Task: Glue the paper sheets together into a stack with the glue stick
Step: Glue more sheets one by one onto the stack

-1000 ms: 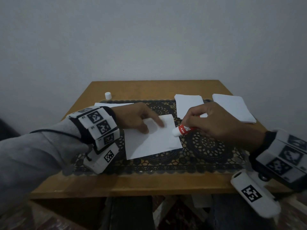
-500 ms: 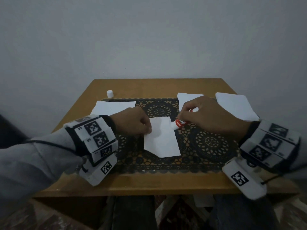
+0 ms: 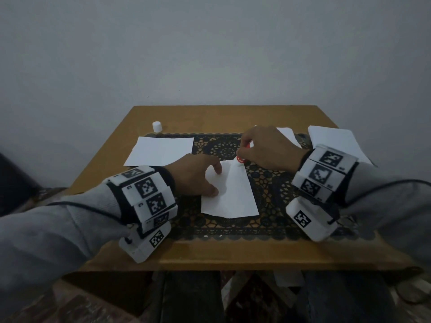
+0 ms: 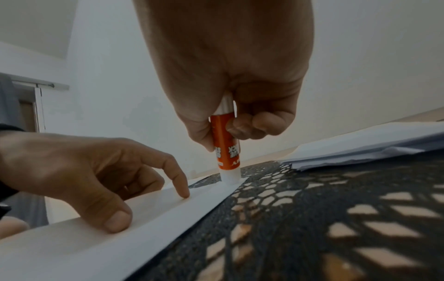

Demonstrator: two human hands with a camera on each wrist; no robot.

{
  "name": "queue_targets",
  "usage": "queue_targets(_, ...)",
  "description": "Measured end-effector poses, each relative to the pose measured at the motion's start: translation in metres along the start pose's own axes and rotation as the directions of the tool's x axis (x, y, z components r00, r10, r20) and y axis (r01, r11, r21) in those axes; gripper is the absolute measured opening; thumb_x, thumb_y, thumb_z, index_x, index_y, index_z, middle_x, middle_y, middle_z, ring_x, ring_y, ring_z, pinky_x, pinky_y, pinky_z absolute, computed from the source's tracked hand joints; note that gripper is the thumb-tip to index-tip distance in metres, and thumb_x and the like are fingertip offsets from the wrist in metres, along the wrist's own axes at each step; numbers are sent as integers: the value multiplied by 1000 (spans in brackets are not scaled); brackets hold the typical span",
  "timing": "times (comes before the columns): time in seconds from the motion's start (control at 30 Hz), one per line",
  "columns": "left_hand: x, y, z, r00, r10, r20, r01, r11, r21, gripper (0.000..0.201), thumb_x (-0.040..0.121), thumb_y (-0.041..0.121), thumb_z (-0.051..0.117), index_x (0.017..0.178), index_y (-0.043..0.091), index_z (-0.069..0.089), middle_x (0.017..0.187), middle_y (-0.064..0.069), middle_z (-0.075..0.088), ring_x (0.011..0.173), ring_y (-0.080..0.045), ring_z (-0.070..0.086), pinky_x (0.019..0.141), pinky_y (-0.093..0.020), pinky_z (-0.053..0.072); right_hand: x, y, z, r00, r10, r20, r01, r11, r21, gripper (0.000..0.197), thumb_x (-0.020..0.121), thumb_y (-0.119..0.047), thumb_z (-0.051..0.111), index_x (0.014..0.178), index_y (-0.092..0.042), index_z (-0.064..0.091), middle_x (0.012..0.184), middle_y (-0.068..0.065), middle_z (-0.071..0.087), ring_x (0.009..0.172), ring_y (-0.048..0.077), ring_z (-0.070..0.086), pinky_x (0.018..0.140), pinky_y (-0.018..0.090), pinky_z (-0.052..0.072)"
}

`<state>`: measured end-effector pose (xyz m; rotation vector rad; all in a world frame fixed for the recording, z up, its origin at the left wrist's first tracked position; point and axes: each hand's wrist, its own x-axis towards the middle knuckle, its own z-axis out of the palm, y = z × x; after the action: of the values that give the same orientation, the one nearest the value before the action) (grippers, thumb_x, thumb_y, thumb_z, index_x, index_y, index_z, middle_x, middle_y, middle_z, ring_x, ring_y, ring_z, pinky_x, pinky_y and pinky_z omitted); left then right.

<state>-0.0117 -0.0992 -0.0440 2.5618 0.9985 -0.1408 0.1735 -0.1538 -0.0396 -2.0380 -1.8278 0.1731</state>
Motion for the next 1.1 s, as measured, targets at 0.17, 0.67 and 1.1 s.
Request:
queue_targets(0.17, 0, -1, 0, 1000, 31, -4, -31, 999, 45, 53, 83, 35, 70, 132, 30, 51, 134, 2, 51, 94, -11, 42, 83, -21, 35, -1, -4, -3, 999, -15, 44, 15, 1000, -2, 20, 85, -28, 66, 77, -10, 72, 87, 8, 70, 82, 24, 64, 72, 37, 52)
queue_targets(0.67, -1, 1, 1, 999, 31, -15, -29, 992, 119, 57, 85, 39, 67, 137, 28, 47, 136, -1, 48, 106, -14, 43, 86, -22, 32, -40, -18, -11, 982, -42, 187, 39, 999, 16, 18, 81, -26, 69, 72, -11, 74, 77, 1, 71, 68, 14, 62, 64, 33, 52)
queue_targets(1.1, 9, 7, -12, 904, 198, -380, -281, 944, -176, 29, 84, 13, 68, 111, 24, 69, 110, 13, 59, 95, 0, 46, 83, -16, 32, -72, -24, -17, 958, -41, 282, 17, 996, 86, 14, 78, -29, 71, 71, -18, 74, 75, -5, 70, 75, 13, 63, 74, 40, 56)
